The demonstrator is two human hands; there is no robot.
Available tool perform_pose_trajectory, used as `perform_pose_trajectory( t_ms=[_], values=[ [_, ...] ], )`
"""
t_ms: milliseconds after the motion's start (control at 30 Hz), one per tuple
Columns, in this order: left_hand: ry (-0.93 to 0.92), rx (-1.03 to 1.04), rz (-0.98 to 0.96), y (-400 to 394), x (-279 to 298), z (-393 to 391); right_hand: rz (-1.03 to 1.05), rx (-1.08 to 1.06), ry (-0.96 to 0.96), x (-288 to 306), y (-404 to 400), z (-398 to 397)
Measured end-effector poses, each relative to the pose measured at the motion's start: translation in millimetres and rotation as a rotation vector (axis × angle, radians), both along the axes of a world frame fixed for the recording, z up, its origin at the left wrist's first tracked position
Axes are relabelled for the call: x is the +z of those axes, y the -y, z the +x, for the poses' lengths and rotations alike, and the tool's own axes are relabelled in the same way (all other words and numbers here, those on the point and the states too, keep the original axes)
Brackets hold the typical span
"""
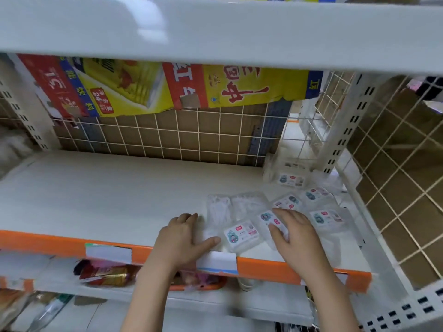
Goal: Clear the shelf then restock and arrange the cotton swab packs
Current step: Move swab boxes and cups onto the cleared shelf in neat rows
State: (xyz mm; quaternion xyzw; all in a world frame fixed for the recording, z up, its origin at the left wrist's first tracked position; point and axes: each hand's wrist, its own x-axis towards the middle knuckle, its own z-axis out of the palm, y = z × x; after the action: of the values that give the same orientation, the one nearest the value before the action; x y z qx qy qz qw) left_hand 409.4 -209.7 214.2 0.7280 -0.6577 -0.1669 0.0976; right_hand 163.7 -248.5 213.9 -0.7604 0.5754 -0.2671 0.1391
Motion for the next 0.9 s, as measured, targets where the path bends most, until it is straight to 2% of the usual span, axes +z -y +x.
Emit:
perform_pose_trajectory(
  t_ms=[167,333,533,700,900],
  values=[
    [-0.053,0.033,-0.033,-5,4,-1,-0.006,0.032,0.022,-1,3,0],
    [-0.196,0.096,-0.151,-5,11,2,-0.015,0.049,0.014,-2,9,-2],
    [-0.172,0.156,-0.282,-8,11,13,0.002,0.121,-0.050,10,33,20],
    [-0.247,0.247,-0.470,-15,18,17,0.093,0.292,-0.188,18,60,63],
    [-0.259,0.323,-0.497,-28,16,30,0.273,0.467,-0.467,31,84,96]
  ],
)
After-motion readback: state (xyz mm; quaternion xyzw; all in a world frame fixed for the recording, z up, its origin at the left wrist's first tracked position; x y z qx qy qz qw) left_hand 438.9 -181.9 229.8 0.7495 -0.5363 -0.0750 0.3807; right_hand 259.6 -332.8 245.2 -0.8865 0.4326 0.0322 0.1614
